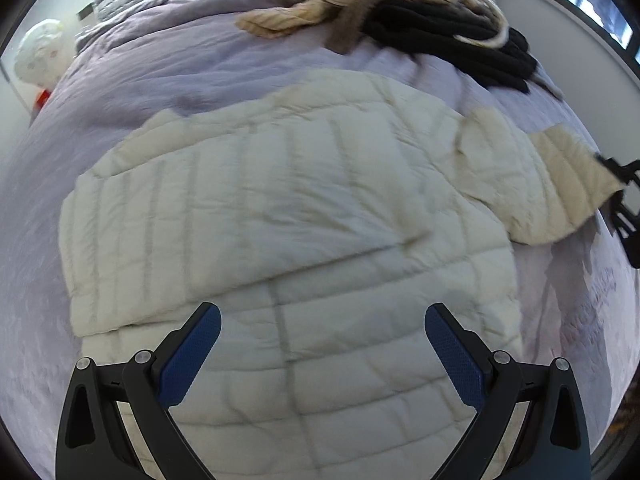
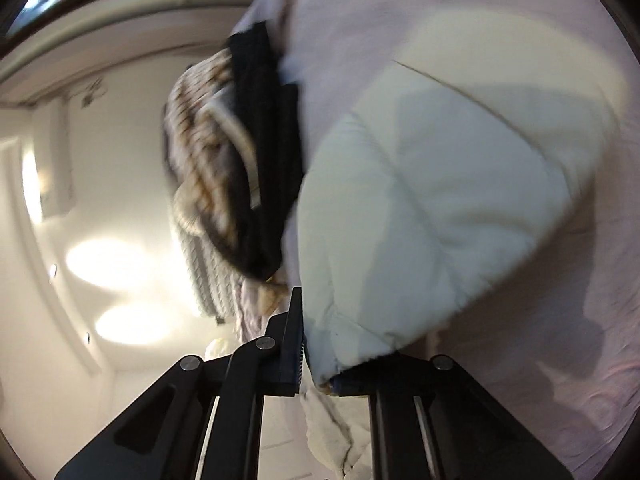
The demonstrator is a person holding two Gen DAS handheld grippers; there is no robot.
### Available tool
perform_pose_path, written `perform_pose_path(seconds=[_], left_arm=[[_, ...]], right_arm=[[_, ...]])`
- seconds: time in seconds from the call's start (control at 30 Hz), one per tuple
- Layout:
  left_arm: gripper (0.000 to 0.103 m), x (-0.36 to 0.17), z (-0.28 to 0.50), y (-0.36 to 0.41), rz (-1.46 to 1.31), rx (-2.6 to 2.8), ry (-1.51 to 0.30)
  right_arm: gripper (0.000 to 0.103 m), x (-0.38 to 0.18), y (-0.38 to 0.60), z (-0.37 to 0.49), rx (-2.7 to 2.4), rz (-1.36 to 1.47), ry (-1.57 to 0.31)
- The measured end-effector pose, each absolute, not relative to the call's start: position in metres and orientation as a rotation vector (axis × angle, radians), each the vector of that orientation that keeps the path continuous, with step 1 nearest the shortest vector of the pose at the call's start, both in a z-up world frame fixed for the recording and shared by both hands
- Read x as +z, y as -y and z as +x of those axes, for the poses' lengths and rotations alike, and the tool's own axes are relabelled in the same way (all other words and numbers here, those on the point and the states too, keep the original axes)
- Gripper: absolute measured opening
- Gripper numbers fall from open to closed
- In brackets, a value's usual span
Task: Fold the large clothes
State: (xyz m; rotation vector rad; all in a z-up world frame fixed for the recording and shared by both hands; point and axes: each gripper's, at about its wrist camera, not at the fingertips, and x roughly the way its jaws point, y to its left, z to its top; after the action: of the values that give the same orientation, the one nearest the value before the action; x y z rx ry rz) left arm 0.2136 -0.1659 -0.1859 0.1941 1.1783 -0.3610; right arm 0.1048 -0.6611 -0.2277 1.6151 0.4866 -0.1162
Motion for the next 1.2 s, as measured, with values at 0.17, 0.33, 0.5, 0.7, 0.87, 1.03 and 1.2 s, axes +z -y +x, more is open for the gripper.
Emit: perform_pose_path(seconds=[0.17, 0.33, 0.5, 0.7, 0.87, 1.03, 1.2], left_arm=[[0.102, -0.181, 0.227, 0.131, 0.149, -0.283, -1.160], [0.102, -0.174, 0.238, 0.090, 0.098, -0.205, -1.138], [0.102, -0.173, 0.249, 0.044, 0.048, -0.121, -1.122], [0.102, -0.180, 0.256, 0.006, -0.001, -0.057, -1.113], [0.102, -0.189, 0.257, -0.013, -0.042, -0.035, -1.123], [0.102, -0.195, 0.254, -0.023, -0.070, -0.034, -1.137], [0.102, -0.193, 0.256, -0.030, -0.110, -0.037, -1.135]], right_arm=[[0.011, -0.182, 0.621, 0.148, 0.053, 1.499, -0.502], [0.011, -0.139, 0.558, 0.203, 0.214, 1.314, -0.581], [0.011, -0.110, 0.461, 0.264, 0.365, 1.011, -0.735], [0.011, -0.130, 0.356, 0.311, 0.429, 0.778, -0.923], [0.011, -0.167, 0.306, 0.323, 0.405, 0.622, -1.055], [0.014, -0.199, 0.293, 0.323, 0.309, 0.500, -1.161], [0.068, -0.196, 0.292, 0.322, 0.265, 0.498, -1.164]])
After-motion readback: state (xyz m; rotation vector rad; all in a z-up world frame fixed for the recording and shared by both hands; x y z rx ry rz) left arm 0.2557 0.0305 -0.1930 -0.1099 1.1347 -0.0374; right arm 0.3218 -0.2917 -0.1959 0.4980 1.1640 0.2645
